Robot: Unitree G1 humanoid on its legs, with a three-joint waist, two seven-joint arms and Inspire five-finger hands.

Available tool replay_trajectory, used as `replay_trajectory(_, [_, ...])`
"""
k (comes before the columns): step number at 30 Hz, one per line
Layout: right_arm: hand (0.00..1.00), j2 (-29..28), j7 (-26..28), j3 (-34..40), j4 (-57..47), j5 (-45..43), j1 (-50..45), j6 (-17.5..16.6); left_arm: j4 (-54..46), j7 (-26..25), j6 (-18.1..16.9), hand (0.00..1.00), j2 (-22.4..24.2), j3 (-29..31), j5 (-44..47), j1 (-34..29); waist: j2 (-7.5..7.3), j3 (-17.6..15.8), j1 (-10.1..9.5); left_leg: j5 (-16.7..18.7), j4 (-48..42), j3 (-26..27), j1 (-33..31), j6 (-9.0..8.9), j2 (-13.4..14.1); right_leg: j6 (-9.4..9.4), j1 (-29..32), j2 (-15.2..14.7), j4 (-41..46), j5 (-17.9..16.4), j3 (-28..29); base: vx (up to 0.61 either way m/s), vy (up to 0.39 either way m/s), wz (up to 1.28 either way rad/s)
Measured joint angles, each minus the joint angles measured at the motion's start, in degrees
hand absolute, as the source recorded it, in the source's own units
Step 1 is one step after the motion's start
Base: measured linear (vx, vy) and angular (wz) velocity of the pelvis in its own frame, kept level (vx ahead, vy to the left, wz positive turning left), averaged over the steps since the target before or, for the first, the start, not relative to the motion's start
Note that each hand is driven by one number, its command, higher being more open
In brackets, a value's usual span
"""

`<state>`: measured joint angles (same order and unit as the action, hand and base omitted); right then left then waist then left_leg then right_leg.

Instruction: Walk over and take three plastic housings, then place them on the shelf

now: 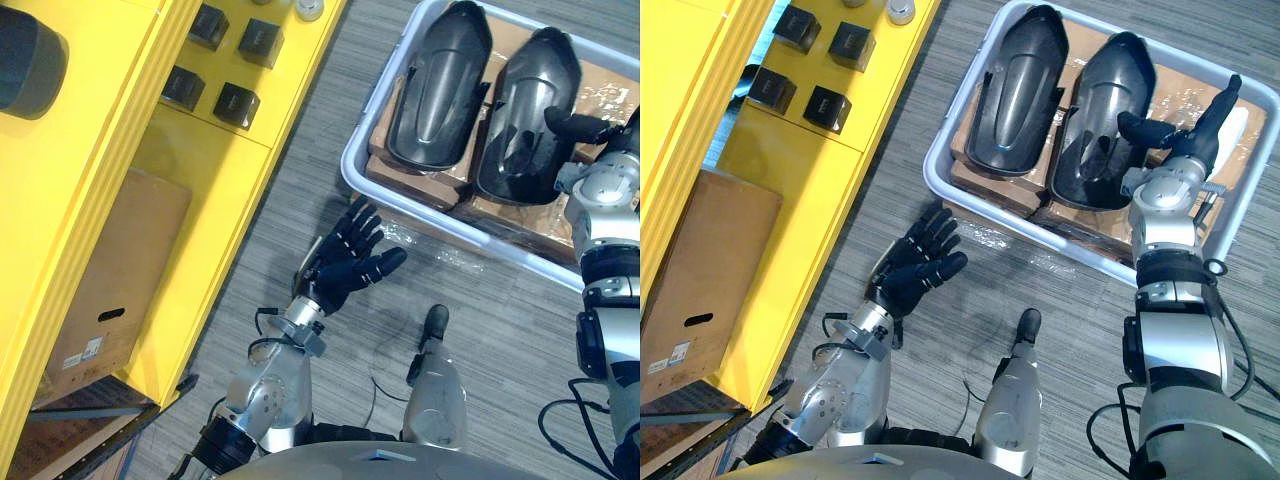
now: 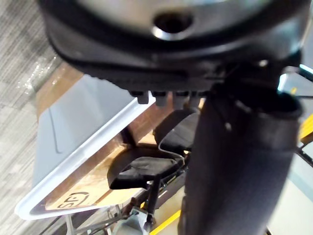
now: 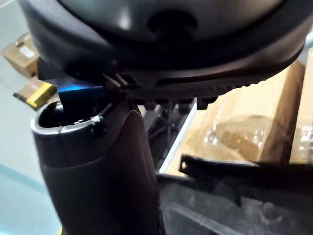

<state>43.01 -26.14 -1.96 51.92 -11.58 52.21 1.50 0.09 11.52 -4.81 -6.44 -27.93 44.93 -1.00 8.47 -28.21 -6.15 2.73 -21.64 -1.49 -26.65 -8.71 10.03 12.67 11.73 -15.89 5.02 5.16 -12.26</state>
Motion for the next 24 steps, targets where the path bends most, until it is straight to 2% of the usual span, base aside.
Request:
replay_trajectory(2, [1.00,0.0,2.2,-1.7,3.3,-0.1,2.7,3.7,1.1,0.0,-0.1,1.00,-0.3,-0.4,0.0,0.6,0.02,0.0,-0.36,-0.2,0.1,-0.4,-0.2,0.02,-0.1,-0.02,0.0,0.0,0.3,0.0,-0.4,-0.01,-0.005,0.08])
replay_trajectory(3, [1.00,0.0,2.5,-2.0,3.7,-0.1,2.9,4.1,1.2,0.0,-0.1,1.00,-0.3,-0.4,0.0,0.7,0.02,0.0,-0.39,-0.3,0.1,-0.5,-0.2,0.02,-0.1,-0.02,0.0,0.0,0.3,0.0,-0.4,-0.02,-0.004,0.08])
replay_trajectory(4, [1.00,0.0,3.8,-2.1,5.0,-0.1,3.0,5.9,1.6,-0.1,-0.1,1.00,-0.2,-0.4,0.0,0.9,0.02,0.0,-0.63,-0.3,0.1,-0.7,-0.3,0.03,-0.1,-0.05,0.0,0.0,0.6,-0.1,-0.7,-0.02,-0.004,0.07])
replay_trajectory(5, [0.00,0.0,4.9,-2.4,6.3,-0.1,3.0,7.3,1.7,-0.2,-0.1,1.00,-0.2,-0.4,0.1,0.9,0.02,0.0,-0.74,-0.4,0.1,-0.9,-0.3,0.01,-0.1,-0.22,0.1,0.0,1.0,-0.2,-1.0,-0.02,-0.005,0.07])
replay_trajectory(13, [0.00,5.1,13.4,-1.8,14.9,2.3,8.7,15.2,1.8,-1.8,0.0,1.00,-0.8,-0.4,1.9,0.9,0.00,0.0,-1.51,-1.4,0.5,-2.4,0.2,-0.29,0.0,-1.14,-0.7,0.2,3.1,-2.1,-3.1,-0.04,-0.018,0.09])
replay_trajectory(19, [0.00,3.7,15.9,1.2,19.8,4.5,9.7,20.2,1.8,-2.7,0.0,1.00,-1.8,-0.6,1.8,0.6,-0.11,-0.1,-1.66,-3.4,3.6,-2.3,2.2,-0.76,0.7,-1.81,-0.8,0.8,3.8,-2.5,-3.1,-0.03,-0.034,-0.01])
replay_trajectory(24, [0.00,3.4,15.8,2.6,19.5,4.3,9.6,20.3,1.8,-3.9,-0.2,1.00,-3.1,-0.4,2.1,0.4,-0.46,-0.3,-1.57,-5.1,6.3,-1.9,4.2,-1.10,1.4,-2.03,-1.3,1.3,3.8,-2.6,-3.0,-0.01,-0.038,-0.03])
